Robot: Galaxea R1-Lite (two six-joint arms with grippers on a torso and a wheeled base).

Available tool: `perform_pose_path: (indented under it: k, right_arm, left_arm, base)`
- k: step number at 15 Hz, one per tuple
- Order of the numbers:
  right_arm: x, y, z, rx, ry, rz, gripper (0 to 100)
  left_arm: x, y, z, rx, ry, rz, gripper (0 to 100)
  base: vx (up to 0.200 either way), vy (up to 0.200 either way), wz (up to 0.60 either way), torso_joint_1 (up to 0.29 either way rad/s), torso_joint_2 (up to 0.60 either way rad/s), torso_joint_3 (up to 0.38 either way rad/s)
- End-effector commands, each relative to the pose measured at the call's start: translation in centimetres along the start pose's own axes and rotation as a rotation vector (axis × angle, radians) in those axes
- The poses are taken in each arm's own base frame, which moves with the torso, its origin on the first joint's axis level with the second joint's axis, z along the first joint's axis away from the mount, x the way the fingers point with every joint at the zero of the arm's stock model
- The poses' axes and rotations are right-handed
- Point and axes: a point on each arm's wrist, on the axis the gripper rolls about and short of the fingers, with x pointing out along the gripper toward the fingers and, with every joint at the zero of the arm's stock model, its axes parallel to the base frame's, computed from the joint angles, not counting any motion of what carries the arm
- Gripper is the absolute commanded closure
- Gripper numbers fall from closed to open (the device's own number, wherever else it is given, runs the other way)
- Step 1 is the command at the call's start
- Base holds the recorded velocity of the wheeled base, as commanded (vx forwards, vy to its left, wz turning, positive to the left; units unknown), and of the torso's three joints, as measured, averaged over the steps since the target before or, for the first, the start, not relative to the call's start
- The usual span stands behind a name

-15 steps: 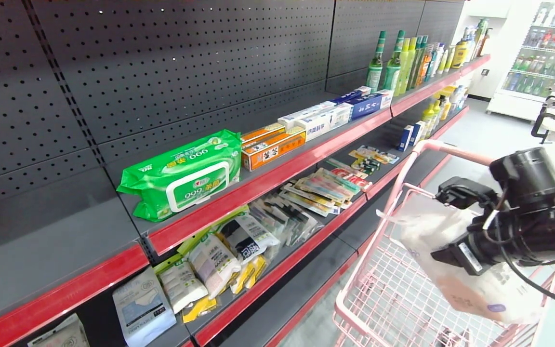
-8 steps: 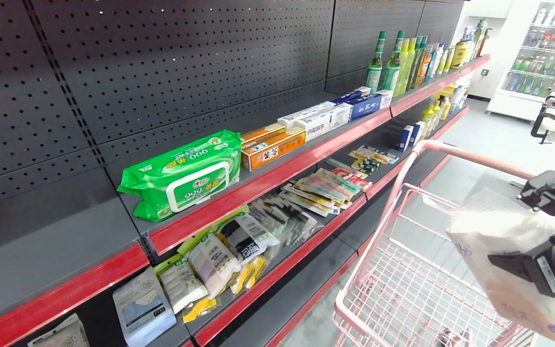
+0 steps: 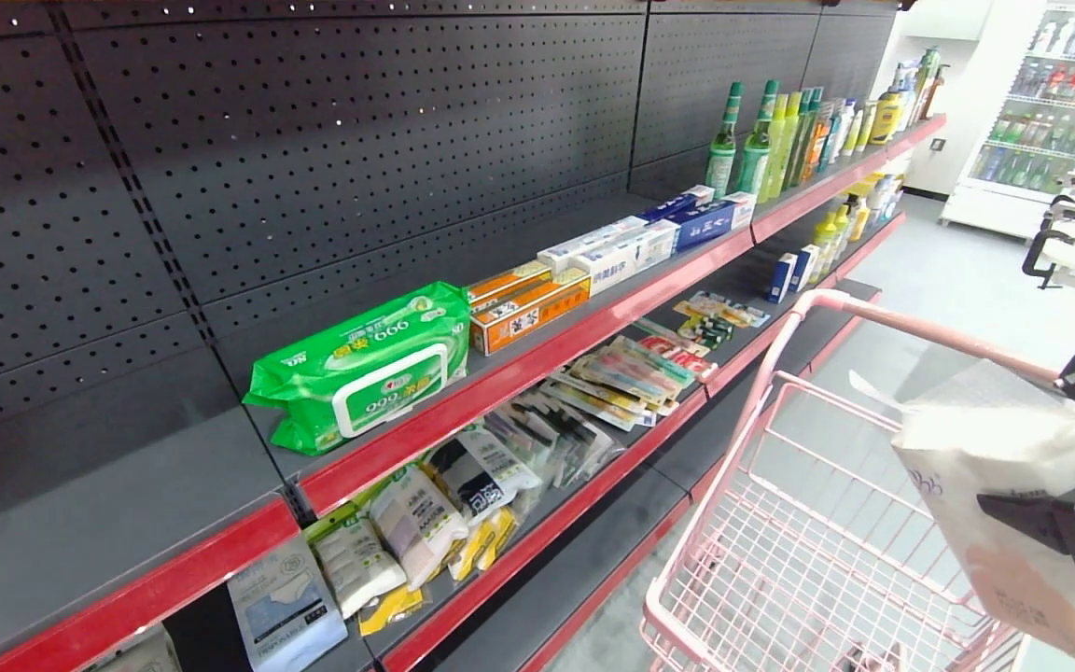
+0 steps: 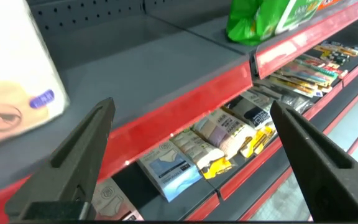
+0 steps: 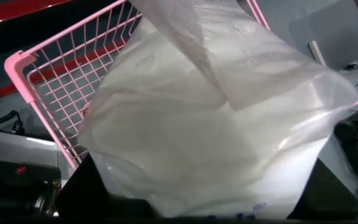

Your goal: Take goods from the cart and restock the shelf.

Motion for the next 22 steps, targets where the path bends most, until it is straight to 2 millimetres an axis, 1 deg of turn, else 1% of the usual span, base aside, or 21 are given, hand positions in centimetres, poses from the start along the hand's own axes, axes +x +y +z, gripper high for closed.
perform_pose_path:
  k: [1, 6, 17, 22]
  right_arm:
    - [0.04, -0.03, 0.04, 0.001, 0.001, -0.003, 100]
    - [-0.09, -0.15, -0.18, -0.001, 0.001, -0.011, 100]
    - [-0.02, -0.22, 0.13, -0.037, -0.005, -0.012, 100]
    - [0.06, -0.13, 0.04, -0.041, 0.0, -0.008, 100]
  left_arm:
    - [0.01, 0.0, 0.01, 0.0, 0.001, 0.0, 0]
    - [0.01, 0.0, 0.01, 0.0, 0.001, 0.0, 0]
    - [0.01, 0.0, 0.01, 0.0, 0.001, 0.0, 0]
    - [0.01, 0.0, 0.01, 0.0, 0.001, 0.0, 0]
  base:
    - [0.0, 0.0, 0.0, 0.173, -0.41, -0.237]
    - [0.0, 0.0, 0.0, 0.175, -0.39, -0.218]
    - [0.0, 0.0, 0.0, 0.165, -0.35, -0.196]
    - [0.0, 0.0, 0.0, 0.116, -0.24, -0.134]
